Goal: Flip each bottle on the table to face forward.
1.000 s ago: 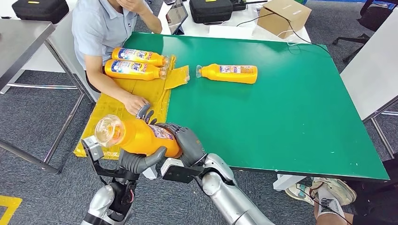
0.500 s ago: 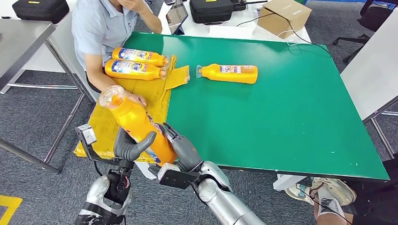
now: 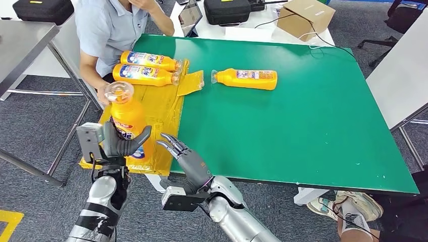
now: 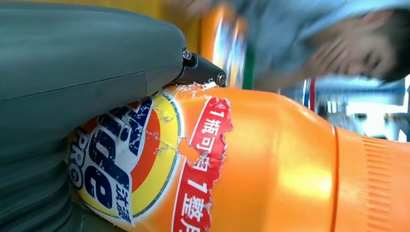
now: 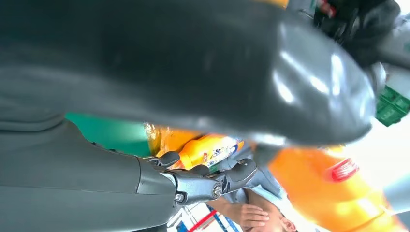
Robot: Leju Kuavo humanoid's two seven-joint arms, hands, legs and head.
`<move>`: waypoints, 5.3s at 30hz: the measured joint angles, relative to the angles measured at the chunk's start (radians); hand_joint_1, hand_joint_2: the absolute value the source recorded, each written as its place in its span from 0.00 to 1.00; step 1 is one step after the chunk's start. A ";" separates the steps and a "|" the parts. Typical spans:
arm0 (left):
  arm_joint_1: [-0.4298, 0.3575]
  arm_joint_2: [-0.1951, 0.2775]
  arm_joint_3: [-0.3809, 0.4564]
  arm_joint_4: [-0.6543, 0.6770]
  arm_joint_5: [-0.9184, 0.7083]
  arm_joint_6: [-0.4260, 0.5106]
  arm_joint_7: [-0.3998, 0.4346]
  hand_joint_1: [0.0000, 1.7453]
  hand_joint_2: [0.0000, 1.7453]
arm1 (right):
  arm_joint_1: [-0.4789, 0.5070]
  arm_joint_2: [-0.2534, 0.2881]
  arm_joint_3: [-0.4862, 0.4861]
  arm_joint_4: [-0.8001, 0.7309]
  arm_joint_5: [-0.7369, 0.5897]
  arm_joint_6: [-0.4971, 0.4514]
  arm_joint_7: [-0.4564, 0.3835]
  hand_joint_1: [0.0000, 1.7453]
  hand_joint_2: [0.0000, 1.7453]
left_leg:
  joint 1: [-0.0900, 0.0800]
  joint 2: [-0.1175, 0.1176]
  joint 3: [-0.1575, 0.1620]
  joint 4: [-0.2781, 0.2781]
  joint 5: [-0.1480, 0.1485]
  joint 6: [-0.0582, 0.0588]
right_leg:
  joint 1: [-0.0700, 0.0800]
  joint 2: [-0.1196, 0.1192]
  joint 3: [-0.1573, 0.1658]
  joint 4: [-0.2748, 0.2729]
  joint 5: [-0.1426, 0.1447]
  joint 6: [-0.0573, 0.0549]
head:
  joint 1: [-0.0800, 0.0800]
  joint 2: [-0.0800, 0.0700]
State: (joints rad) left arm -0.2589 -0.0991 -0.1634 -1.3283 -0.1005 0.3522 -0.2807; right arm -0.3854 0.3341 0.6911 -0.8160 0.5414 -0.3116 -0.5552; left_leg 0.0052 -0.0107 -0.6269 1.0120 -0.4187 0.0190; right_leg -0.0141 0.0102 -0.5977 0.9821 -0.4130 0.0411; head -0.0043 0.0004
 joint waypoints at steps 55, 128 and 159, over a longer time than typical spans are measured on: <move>-0.348 -0.021 0.235 0.572 0.221 -0.620 -0.090 0.00 1.00 | 0.000 0.008 0.099 0.015 -0.045 0.026 -0.092 0.00 0.00 | 0.000 0.001 0.003 0.000 0.001 -0.002 | 0.000 0.000 0.003 0.001 0.000 0.000 | 0.000 0.000; 0.302 -0.098 0.016 -0.313 0.217 -0.226 -0.091 0.00 1.00 | -0.171 -0.265 -0.550 0.261 0.529 0.021 0.434 1.00 1.00 | -0.001 0.001 0.003 0.000 0.000 0.001 | -0.001 0.000 0.003 -0.001 0.001 0.001 | 0.000 0.000; 0.383 -0.097 -0.030 -0.187 0.199 -0.263 -0.095 0.00 1.00 | 0.195 -0.124 -0.399 -0.251 0.067 -0.229 0.031 1.00 1.00 | 0.000 0.001 0.001 0.000 -0.004 -0.001 | 0.000 0.001 0.000 -0.001 -0.002 -0.001 | 0.000 0.000</move>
State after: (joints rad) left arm 0.1238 -0.1961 -0.1934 -1.5148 0.0989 0.0895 -0.3760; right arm -0.1903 0.2098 0.2924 -1.0668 0.6080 -0.5404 -0.5245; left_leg 0.0050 -0.0095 -0.6261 1.0119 -0.4226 0.0175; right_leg -0.0141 0.0107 -0.5972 0.9814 -0.4151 0.0397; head -0.0048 0.0004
